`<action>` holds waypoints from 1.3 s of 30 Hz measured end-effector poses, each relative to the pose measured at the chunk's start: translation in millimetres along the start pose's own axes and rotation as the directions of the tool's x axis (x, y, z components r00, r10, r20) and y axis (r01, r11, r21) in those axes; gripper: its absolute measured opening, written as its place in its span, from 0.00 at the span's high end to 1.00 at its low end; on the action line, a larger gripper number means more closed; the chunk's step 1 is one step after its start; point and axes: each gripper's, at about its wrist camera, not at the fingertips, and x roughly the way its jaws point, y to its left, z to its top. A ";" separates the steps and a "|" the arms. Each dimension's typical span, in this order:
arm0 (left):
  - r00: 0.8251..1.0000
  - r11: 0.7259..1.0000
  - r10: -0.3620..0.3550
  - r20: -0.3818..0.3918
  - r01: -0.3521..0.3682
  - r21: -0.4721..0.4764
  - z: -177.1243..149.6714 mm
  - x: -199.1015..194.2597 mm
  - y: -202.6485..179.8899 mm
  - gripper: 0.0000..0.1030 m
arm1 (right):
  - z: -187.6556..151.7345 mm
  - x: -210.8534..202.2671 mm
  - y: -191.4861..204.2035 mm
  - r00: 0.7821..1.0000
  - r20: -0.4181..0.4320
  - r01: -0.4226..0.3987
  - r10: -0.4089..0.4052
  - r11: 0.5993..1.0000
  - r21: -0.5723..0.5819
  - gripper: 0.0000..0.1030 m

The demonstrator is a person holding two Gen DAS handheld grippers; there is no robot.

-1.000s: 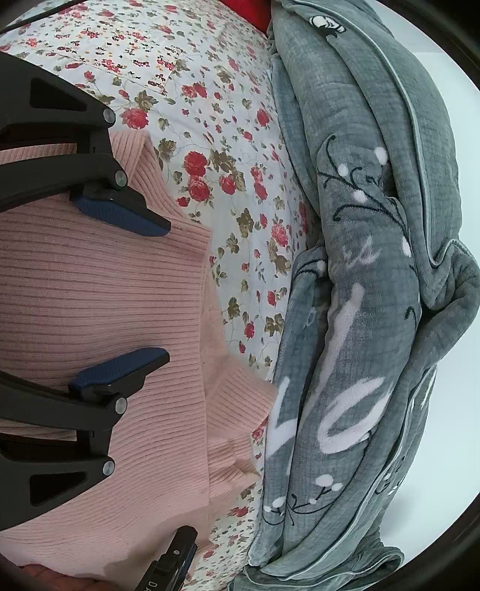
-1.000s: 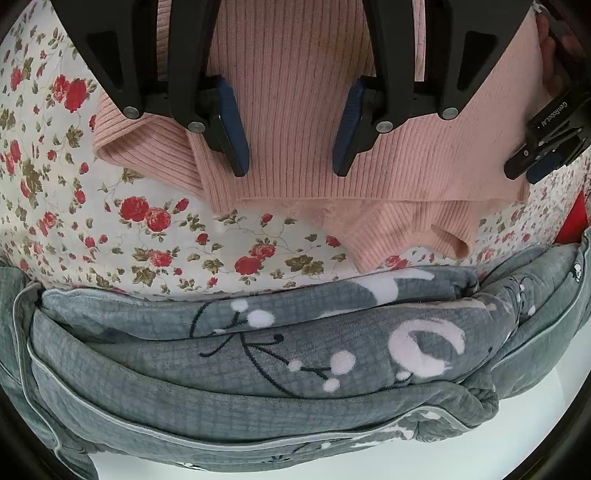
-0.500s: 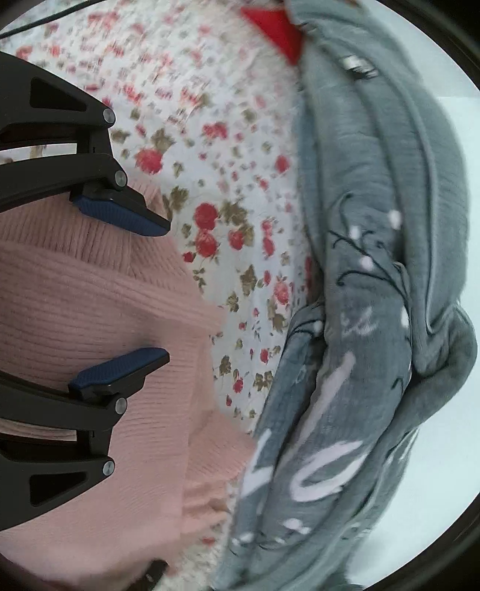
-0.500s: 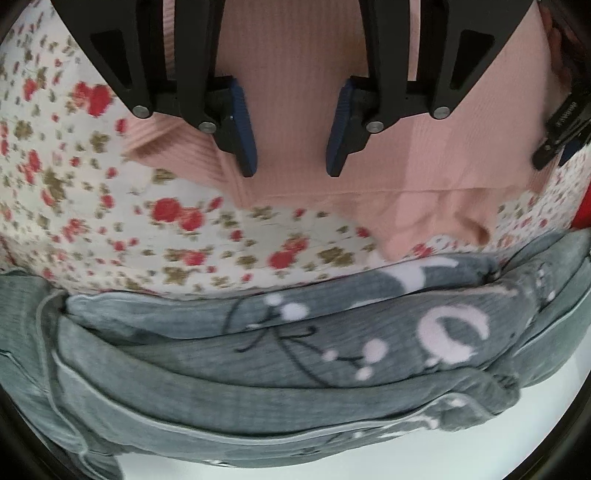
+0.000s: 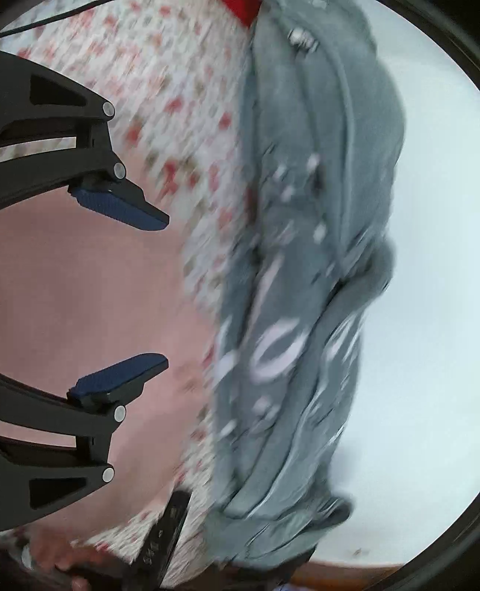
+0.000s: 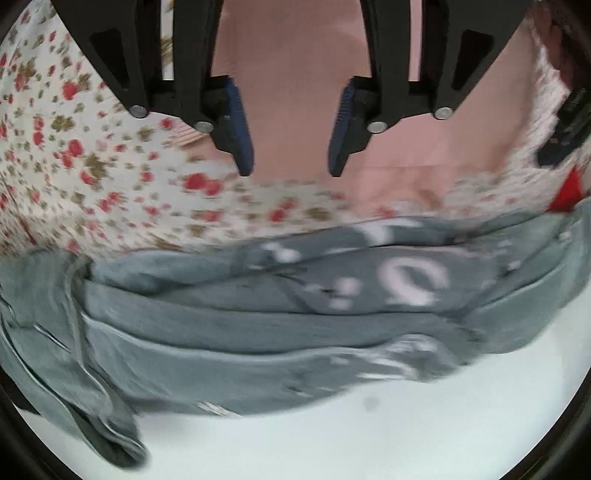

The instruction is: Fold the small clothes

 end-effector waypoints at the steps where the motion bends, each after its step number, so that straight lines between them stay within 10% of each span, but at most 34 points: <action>1: 1.000 1.000 -0.006 -0.023 0.007 0.021 -6.4 5.8 -7.9 0.35 | -5.1 0.4 8.2 0.999 -0.015 -0.033 0.033 0.999 -0.018 0.51; 5: 0.983 0.994 0.086 -0.163 -0.075 0.075 -33.5 39.2 -17.7 0.32 | -40.0 26.2 26.8 0.991 -0.113 -0.081 0.070 0.992 -0.097 0.51; 11: 0.984 0.990 0.139 -0.107 -0.142 -0.022 -34.9 24.2 7.8 0.32 | -48.5 21.6 17.6 0.987 -0.055 0.144 -0.150 0.984 -0.109 0.56; 17: 0.977 0.979 0.188 -0.099 -0.194 -0.055 -37.9 14.5 27.9 0.34 | -47.4 18.6 -7.1 0.988 -0.061 0.136 -0.139 0.989 -0.051 0.68; 20: 0.944 0.948 0.305 -0.125 -0.313 -0.053 -38.4 17.3 42.2 0.32 | -47.6 15.1 -7.9 0.985 -0.055 0.159 -0.164 0.984 -0.085 0.68; 22: 0.972 0.968 0.178 -0.155 -0.201 -0.148 -39.8 14.8 64.1 0.32 | -47.4 12.9 -9.3 0.984 -0.051 0.167 -0.172 0.982 -0.087 0.68; 27: 0.974 0.970 0.193 -0.122 -0.209 -0.126 -43.4 -20.8 75.4 0.34 | -45.2 -14.0 -24.4 0.978 -0.012 0.206 -0.206 0.978 -0.040 0.68; 33: 0.997 0.998 0.007 -0.071 -0.012 -0.066 -62.3 -65.5 32.7 0.33 | -69.6 -57.7 -23.5 1.000 -0.013 0.028 -0.029 0.999 -0.047 0.57; 37: 0.981 0.987 0.134 -0.141 -0.120 0.103 -91.4 -46.0 9.5 0.29 | -90.1 -49.9 -20.5 0.996 -0.071 0.044 -0.051 0.995 -0.092 0.56; 39: 0.981 0.993 0.117 -0.155 -0.113 0.038 -92.5 -46.9 24.3 0.29 | -91.1 -52.0 -30.1 0.994 -0.077 0.070 -0.074 0.996 -0.047 0.56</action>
